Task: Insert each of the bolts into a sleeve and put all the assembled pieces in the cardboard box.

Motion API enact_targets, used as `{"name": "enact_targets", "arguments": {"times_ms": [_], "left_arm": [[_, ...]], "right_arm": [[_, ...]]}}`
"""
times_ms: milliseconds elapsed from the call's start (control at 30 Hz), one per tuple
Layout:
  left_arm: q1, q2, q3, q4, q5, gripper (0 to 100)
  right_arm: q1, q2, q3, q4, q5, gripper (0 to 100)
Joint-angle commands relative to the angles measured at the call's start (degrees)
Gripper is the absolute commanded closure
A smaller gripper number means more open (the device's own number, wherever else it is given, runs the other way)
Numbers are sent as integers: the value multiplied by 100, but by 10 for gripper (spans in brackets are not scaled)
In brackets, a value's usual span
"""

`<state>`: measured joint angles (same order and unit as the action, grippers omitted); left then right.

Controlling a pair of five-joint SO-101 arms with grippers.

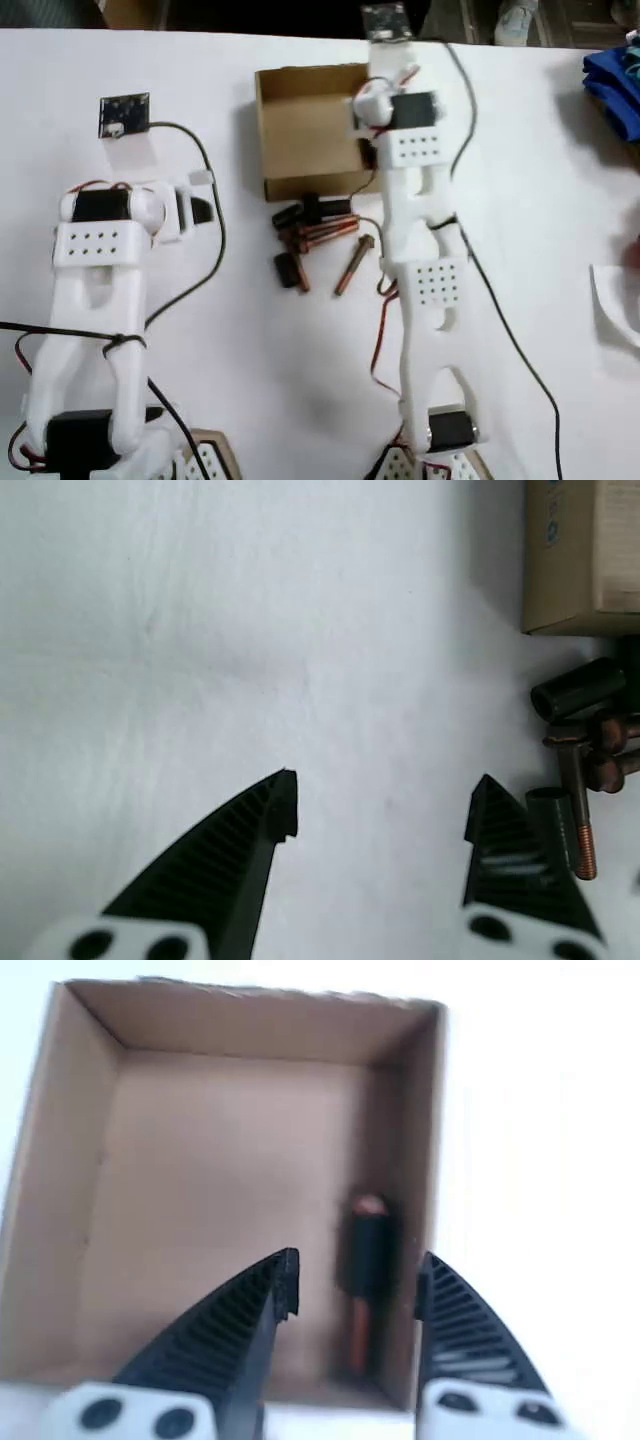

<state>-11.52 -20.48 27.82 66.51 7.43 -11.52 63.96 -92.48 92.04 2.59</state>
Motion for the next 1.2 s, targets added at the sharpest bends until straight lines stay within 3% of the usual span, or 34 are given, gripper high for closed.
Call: {"name": "enact_targets", "arguments": {"times_ms": [0,100,267,500,633,733,900,1167], "left_arm": [[-35,-220,-48,-79,-18,717],[-18,-202,-57,-88,-44,717],[70,-202,-66,-62,-264,717],[44,-202,-66,-70,-255,717],[-53,-211,-75,-79,-88,717],[-475,-211,-40,-26,105,717],[-1477,-211,-22,88,114,717],[-2541,-211,-13,88,70,717]], "right_arm": [[242,-743,-273,760,167,833],[277,-980,9,954,941,835],[347,-2070,1459,954,1020,836],[-224,-5279,6725,840,1029,835],[-1147,-6730,9371,-602,1626,836],[-1719,-7187,10646,-1675,1547,837],[-2185,-6835,11385,-2809,1222,859],[-2686,-5420,10637,-3090,686,858]]}}
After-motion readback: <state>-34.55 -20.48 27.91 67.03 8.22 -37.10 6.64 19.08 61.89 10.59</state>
